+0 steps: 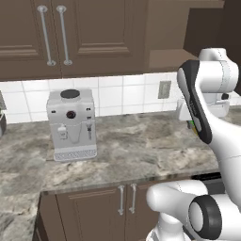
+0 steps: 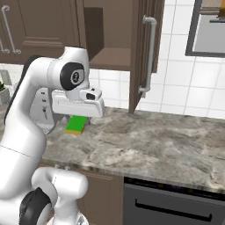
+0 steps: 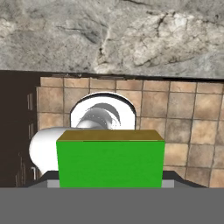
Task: Pick up the sponge and bar soap from the sink, and place them back in the cabinet, and close the cabinet door.
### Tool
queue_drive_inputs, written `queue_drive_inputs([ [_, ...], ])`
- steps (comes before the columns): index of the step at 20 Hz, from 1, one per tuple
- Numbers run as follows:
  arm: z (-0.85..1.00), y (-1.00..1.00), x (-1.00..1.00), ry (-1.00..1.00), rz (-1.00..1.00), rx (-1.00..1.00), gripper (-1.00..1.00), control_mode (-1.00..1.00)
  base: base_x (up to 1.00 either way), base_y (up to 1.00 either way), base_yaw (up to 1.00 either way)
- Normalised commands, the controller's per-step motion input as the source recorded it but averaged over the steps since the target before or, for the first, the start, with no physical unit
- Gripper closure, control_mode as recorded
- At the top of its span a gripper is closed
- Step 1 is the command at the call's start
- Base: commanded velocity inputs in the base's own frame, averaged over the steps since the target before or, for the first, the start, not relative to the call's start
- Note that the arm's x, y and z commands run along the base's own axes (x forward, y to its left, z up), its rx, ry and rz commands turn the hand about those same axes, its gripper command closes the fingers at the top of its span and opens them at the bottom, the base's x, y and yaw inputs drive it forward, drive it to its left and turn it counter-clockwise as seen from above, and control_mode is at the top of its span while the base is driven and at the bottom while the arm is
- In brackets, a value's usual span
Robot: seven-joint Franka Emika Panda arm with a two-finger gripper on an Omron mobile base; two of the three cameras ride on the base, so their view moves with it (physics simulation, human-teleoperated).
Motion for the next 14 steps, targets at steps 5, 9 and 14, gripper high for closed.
queue_drive_inputs([
  [5,0.0,0.0,0.0,0.0,0.0,0.0,1.0,1.0,0.41,0.0,-0.13],
  [9,0.0,0.0,0.0,0.0,0.0,0.0,1.0,1.0,0.51,0.0,-0.1],
  [14,0.0,0.0,0.0,0.0,0.0,0.0,1.0,1.0,0.45,0.0,-0.07],
])
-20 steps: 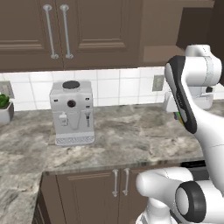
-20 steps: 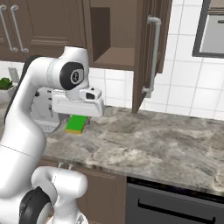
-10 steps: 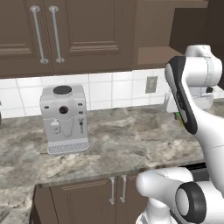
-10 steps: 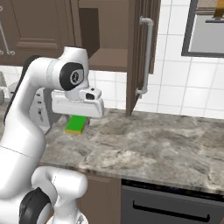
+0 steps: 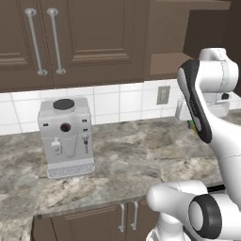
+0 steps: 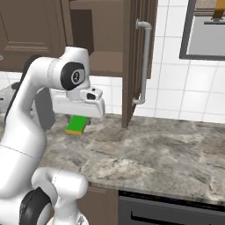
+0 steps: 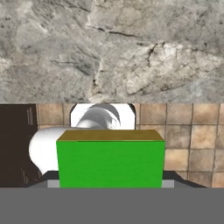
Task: Pick up the sponge and bar soap from the sink, and place them back in the cabinet, and close the cabinet door.
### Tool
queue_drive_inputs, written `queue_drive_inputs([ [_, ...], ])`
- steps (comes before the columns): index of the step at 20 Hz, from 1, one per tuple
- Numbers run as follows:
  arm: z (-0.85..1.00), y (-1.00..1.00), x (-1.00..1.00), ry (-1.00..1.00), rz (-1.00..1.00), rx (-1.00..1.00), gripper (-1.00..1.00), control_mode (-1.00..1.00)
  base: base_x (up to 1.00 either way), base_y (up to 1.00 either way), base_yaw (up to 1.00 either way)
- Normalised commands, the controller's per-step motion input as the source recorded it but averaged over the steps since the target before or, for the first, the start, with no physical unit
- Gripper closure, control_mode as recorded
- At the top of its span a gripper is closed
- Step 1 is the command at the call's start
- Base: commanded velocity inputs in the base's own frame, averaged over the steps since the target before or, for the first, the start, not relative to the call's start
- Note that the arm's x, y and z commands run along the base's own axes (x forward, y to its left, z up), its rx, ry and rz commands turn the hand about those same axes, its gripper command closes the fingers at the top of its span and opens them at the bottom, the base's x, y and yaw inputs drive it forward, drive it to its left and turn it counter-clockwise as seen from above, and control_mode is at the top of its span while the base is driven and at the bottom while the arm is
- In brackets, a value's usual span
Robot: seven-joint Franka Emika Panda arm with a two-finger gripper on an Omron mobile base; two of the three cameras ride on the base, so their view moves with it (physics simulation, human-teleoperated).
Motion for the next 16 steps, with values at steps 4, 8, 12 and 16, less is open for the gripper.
queue_drive_inputs([
  [4,0.0,0.0,0.0,0.0,0.0,0.0,1.0,1.0,0.14,0.0,0.0],
  [8,0.0,0.0,0.0,0.0,0.0,0.0,1.0,1.0,0.0,0.0,0.0],
  [12,0.0,0.0,0.0,0.0,0.0,0.0,1.0,1.0,0.0,0.0,0.0],
  [16,0.02,0.0,0.0,-0.06,0.0,-0.01,1.0,-1.0,-0.01,0.0,0.0],
])
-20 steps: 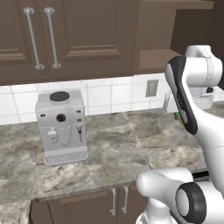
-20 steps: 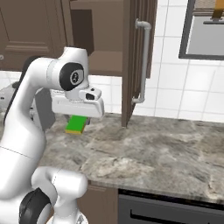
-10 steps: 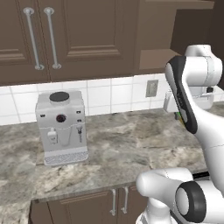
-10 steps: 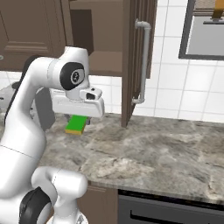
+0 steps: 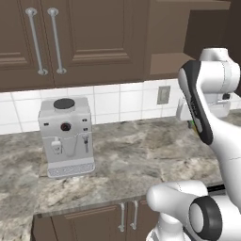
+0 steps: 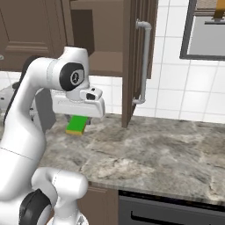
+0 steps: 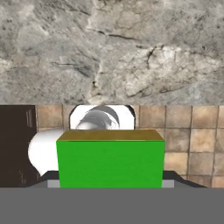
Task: Pick up the sponge and bar soap from the sink, and place them back in the cabinet, and close the cabinet door.
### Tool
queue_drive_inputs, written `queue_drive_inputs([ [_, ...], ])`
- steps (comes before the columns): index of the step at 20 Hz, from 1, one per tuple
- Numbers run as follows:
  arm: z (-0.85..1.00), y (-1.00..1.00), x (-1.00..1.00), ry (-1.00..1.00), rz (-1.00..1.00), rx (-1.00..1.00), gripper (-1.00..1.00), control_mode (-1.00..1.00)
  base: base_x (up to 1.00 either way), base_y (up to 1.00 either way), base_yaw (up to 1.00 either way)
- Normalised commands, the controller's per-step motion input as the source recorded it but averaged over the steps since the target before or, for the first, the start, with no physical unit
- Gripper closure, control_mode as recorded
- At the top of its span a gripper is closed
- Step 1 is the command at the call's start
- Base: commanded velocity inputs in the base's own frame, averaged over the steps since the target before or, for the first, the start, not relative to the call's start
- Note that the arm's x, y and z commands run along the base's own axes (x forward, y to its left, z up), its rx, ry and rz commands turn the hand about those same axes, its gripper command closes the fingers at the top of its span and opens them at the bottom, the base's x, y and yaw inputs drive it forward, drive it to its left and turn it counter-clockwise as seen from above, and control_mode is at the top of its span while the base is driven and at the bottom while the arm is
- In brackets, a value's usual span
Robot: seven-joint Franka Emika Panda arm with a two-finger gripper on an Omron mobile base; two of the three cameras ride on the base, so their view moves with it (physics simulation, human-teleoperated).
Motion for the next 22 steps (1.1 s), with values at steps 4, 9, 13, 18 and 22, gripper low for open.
queue_drive_inputs([
  [4,0.42,0.0,0.0,-0.16,0.0,-0.01,1.0,-1.0,0.0,0.0,0.0],
  [9,0.55,0.0,0.0,-0.15,-0.01,0.0,1.0,-1.0,0.0,0.0,0.0],
  [13,0.53,0.0,0.13,-0.13,-0.03,0.0,1.0,-1.0,0.0,0.0,0.0],
  [18,0.45,0.0,0.34,-0.12,-0.04,0.0,1.0,-1.0,0.0,0.0,0.0],
  [22,0.28,0.0,0.35,-0.1,-0.03,-0.01,1.0,-1.0,0.0,0.0,0.0],
])
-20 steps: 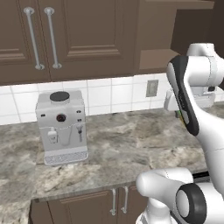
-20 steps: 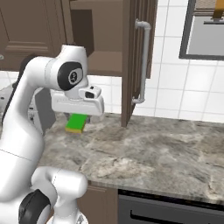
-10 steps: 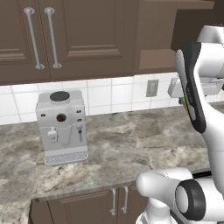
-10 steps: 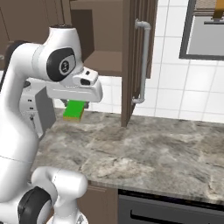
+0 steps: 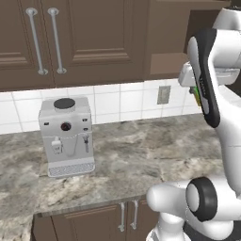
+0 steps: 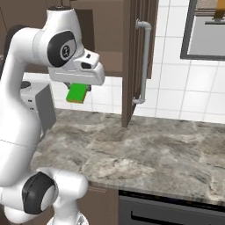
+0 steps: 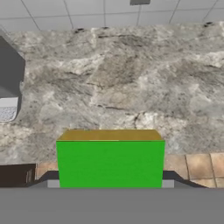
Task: Pick up the sponge and bar soap from the sink, and place them back in the cabinet, and close the cabinet door.
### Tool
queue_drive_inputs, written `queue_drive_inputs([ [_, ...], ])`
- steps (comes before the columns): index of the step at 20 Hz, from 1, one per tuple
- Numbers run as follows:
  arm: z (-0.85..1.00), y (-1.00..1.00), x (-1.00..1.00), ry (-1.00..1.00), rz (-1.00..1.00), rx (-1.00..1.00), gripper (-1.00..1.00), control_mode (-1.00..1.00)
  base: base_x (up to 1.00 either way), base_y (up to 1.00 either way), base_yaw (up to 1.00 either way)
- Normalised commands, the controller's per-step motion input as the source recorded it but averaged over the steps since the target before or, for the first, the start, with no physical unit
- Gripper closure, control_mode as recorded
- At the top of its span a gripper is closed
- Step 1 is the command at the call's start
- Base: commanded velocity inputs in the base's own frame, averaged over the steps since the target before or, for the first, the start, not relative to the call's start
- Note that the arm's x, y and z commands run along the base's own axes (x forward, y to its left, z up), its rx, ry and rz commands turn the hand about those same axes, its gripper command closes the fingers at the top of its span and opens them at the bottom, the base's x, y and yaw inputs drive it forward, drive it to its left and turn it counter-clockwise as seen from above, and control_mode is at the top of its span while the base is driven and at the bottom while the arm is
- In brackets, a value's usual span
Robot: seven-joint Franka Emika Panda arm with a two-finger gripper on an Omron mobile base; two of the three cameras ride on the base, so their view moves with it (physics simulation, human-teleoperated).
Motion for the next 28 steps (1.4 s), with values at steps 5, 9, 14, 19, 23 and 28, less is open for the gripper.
queue_drive_inputs([
  [5,0.25,-0.04,0.31,-0.12,-0.01,0.0,1.0,-1.0,0.0,0.0,0.0],
  [9,0.23,-0.06,0.25,-0.14,0.0,0.0,1.0,-1.0,0.0,0.0,0.0],
  [14,0.12,-0.08,0.25,-0.13,0.0,0.0,1.0,-1.0,0.0,0.0,0.0],
  [19,0.06,-0.1,0.21,-0.14,0.0,0.0,1.0,-1.0,0.0,0.0,0.0],
  [23,0.02,-0.09,0.29,-0.13,0.0,0.0,1.0,-1.0,0.0,0.0,0.0],
  [28,0.0,-0.02,0.34,-0.09,0.0,0.0,1.0,-1.0,0.0,0.0,0.0],
])
